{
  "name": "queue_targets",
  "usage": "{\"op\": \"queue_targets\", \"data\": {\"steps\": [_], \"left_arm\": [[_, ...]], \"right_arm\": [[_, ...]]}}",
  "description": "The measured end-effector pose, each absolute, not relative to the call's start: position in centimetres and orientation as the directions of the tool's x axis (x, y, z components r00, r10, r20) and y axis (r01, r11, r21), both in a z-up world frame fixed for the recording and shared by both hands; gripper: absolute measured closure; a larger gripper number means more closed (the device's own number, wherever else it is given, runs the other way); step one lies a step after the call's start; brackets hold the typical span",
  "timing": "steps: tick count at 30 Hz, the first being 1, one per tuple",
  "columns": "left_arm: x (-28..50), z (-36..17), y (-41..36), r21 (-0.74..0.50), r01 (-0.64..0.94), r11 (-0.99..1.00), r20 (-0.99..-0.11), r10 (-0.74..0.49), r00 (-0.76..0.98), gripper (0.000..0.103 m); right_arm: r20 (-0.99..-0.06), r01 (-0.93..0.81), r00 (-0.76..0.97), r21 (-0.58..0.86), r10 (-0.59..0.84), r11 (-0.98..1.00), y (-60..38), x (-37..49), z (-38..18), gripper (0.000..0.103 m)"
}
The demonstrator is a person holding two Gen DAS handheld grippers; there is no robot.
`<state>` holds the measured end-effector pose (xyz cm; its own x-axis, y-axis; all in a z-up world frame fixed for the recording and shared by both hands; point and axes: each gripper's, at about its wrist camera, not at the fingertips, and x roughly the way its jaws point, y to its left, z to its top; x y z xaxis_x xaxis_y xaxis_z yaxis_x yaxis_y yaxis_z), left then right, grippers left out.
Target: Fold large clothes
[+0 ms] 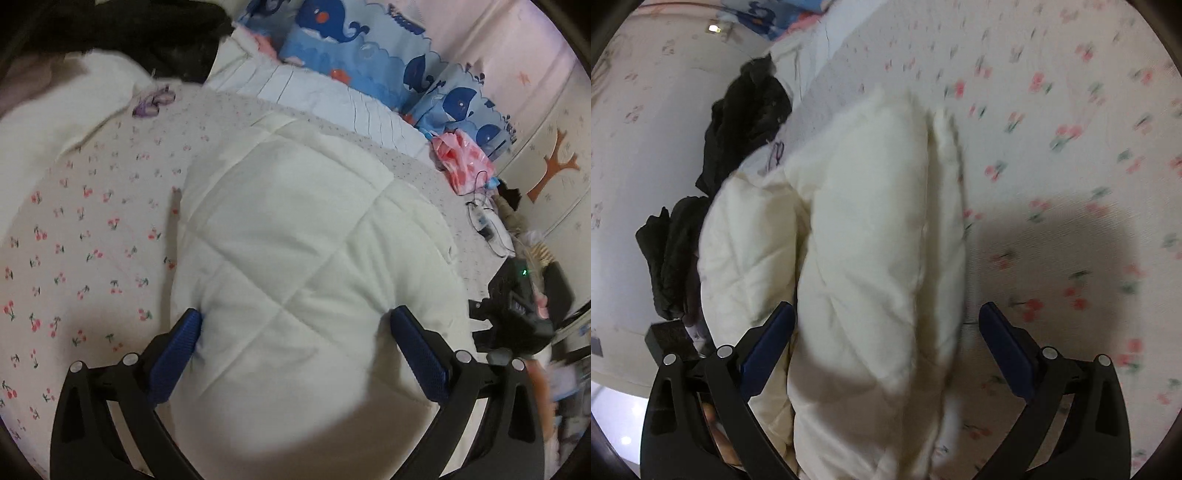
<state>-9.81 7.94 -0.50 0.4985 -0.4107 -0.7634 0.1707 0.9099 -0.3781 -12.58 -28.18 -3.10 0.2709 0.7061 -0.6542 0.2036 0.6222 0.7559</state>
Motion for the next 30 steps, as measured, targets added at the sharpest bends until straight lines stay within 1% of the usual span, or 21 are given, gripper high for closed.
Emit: {"op": "queue_targets", "data": {"steps": [2,4,5,7,9,11,13,14,15,16,17,18,20,21,23,24,25,26,27,28,30], "left_arm": [[-9.0,0.0,7.0,-0.393,0.127,0.911,-0.754,-0.398,0.522,0.005],[-8.2,0.9,5.8,-0.408,0.096,0.908,-0.743,-0.392,0.543,0.006],[-7.9,1.1,5.0,-0.393,0.096,0.914,-0.746,-0.379,0.549,0.005],[-7.8,1.0,2.9,-0.307,0.113,0.945,-0.774,-0.317,0.548,0.005],[-7.8,0.8,2.0,-0.238,0.134,0.962,-0.794,-0.272,0.543,0.005],[-8.0,0.5,2.4,-0.229,0.161,0.960,-0.797,-0.280,0.536,0.005],[-8.4,0.1,3.3,-0.241,0.186,0.952,-0.792,-0.304,0.530,0.005],[-8.5,-0.2,3.6,-0.247,0.195,0.949,-0.790,-0.314,0.527,0.005],[-8.6,-0.3,3.8,-0.248,0.196,0.949,-0.789,-0.315,0.527,0.005],[-8.8,-0.4,4.0,-0.241,0.193,0.951,-0.794,-0.307,0.524,0.005],[-9.0,-0.5,3.9,-0.227,0.200,0.953,-0.801,-0.299,0.519,0.005],[-9.4,-0.4,3.8,-0.214,0.212,0.954,-0.802,-0.295,0.519,0.005],[-10.7,-0.2,3.9,-0.204,0.223,0.953,-0.790,-0.295,0.537,0.005],[-11.3,-0.1,4.1,-0.205,0.221,0.954,-0.786,-0.295,0.544,0.005],[-12.8,-0.1,5.1,-0.233,0.211,0.949,-0.770,-0.313,0.556,0.005],[-13.8,-0.1,5.8,-0.251,0.212,0.945,-0.758,-0.327,0.564,0.005],[-14.5,-0.1,6.1,-0.254,0.217,0.943,-0.754,-0.333,0.567,0.005],[-15.2,-0.2,6.4,-0.252,0.219,0.943,-0.751,-0.333,0.570,0.005],[-16.0,-0.4,6.9,-0.268,0.219,0.938,-0.754,-0.346,0.559,0.005],[-16.7,-0.6,7.0,-0.282,0.220,0.934,-0.761,-0.358,0.541,0.005],[-18.1,-0.7,7.2,-0.298,0.220,0.929,-0.762,-0.370,0.531,0.005]], "right_arm": [[-0.602,0.205,0.304,0.798,0.738,0.567,-28.2,-11.7,-3.0,0.006],[-0.529,0.203,0.378,0.848,0.760,0.490,-29.7,-11.0,-2.4,0.006],[-0.527,0.213,0.398,0.850,0.751,0.483,-30.3,-10.9,-2.2,0.006],[-0.600,0.249,0.396,0.799,0.695,0.547,-31.2,-11.0,-1.9,0.006],[-0.688,0.231,0.449,0.705,0.570,0.670,-31.9,-11.7,-0.1,0.006],[-0.684,0.158,0.509,0.671,0.523,0.724,-31.7,-12.5,2.5,0.006],[-0.662,0.037,0.536,0.638,0.524,0.769,-30.2,-13.1,4.5,0.006],[-0.699,0.011,0.505,0.591,0.505,0.807,-29.2,-13.1,4.4,0.006],[-0.782,-0.004,0.426,0.501,0.454,0.866,-27.5,-12.9,3.0,0.006],[-0.818,-0.004,0.376,0.469,0.436,0.883,-26.6,-12.7,1.6,0.006],[-0.817,0.023,0.343,0.501,0.464,0.865,-26.7,-12.7,0.3,0.006],[-0.814,0.043,0.334,0.516,0.474,0.856,-27.3,-12.8,0.3,0.006],[-0.833,0.036,0.366,0.459,0.416,0.888,-27.9,-13.7,1.7,0.006],[-0.833,0.034,0.415,0.417,0.367,0.908,-28.2,-15.1,3.4,0.006],[-0.788,-0.047,0.463,0.436,0.406,0.899,-27.3,-17.8,5.8,0.006],[-0.778,-0.117,0.463,0.421,0.425,0.899,-26.2,-19.4,6.8,0.006],[-0.792,-0.153,0.456,0.380,0.406,0.912,-25.3,-20.6,7.0,0.006],[-0.840,-0.174,0.422,0.295,0.342,0.940,-24.0,-21.9,6.1,0.006],[-0.881,-0.172,0.374,0.240,0.289,0.955,-23.1,-23.2,4.1,0.006],[-0.887,-0.139,0.356,0.261,0.294,0.955,-23.2,-24.0,3.1,0.006],[-0.881,-0.097,0.363,0.290,0.305,0.952,-23.9,-25.0,3.5,0.006]]}}
